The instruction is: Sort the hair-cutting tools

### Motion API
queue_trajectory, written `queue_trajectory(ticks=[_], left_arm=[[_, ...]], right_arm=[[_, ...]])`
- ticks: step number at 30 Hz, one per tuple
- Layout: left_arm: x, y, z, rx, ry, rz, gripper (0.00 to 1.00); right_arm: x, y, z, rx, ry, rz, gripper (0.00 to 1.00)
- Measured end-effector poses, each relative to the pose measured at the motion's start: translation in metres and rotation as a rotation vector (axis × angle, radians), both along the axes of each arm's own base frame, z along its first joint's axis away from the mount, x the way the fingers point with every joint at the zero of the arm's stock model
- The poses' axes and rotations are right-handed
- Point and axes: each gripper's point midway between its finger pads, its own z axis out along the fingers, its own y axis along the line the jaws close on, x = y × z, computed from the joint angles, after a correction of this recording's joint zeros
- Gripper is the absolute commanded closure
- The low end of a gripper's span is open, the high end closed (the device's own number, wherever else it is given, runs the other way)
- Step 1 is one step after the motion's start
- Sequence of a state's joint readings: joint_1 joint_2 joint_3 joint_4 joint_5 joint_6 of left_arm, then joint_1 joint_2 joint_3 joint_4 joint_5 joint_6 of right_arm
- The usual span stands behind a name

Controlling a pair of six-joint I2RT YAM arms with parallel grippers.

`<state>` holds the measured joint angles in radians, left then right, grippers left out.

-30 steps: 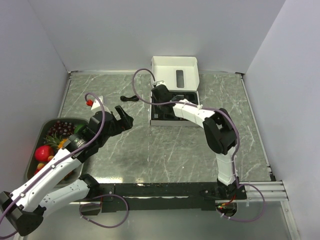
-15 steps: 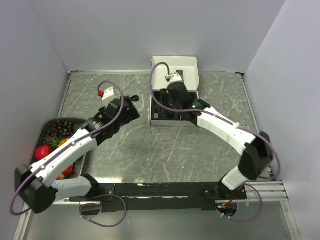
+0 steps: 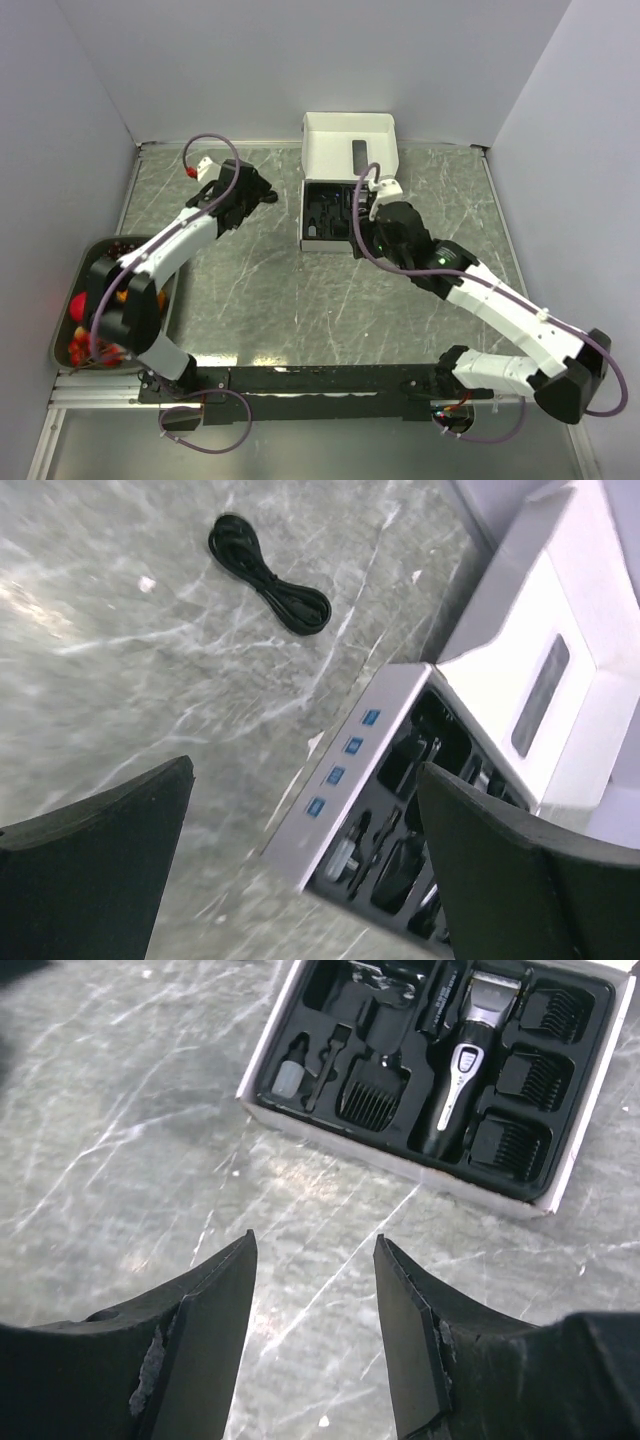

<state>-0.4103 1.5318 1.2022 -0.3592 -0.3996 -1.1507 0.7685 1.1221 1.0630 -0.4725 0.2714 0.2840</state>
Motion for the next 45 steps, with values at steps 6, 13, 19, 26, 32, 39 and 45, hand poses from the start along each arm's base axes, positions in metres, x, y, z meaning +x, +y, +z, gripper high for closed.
queue_trajectory(ticks=[6,13,19,26,32,39,45], left_arm=[[0.052,-0.015,-0.059,-0.111,0.122,0.052,0.01],[0.105,-0.025,-0.082,-0.172,0.177,0.111,0.05],[0.141,-0.03,-0.057,-0.215,0.148,0.152,0.1],[0.138,-0.023,-0.075,-0.213,0.223,0.201,0.14],[0.121,-0.01,-0.106,-0.187,0.311,0.232,0.15],[0.116,0.003,-0.117,-0.183,0.347,0.253,0.17],[0.117,0.01,-0.135,-0.189,0.383,0.264,0.17]], right_arm=[[-0.019,-0.006,0.004,0.016,-0.007,0.022,0.4],[-0.031,-0.011,-0.022,-0.027,0.04,0.037,0.4],[-0.034,-0.013,-0.032,-0.043,0.058,0.039,0.39],[-0.034,-0.007,-0.031,-0.024,0.06,0.06,0.39],[-0.034,0.0,-0.033,-0.008,0.068,0.082,0.39],[-0.033,0.007,-0.037,0.003,0.084,0.094,0.39],[-0.034,0.009,-0.039,0.014,0.091,0.092,0.39]])
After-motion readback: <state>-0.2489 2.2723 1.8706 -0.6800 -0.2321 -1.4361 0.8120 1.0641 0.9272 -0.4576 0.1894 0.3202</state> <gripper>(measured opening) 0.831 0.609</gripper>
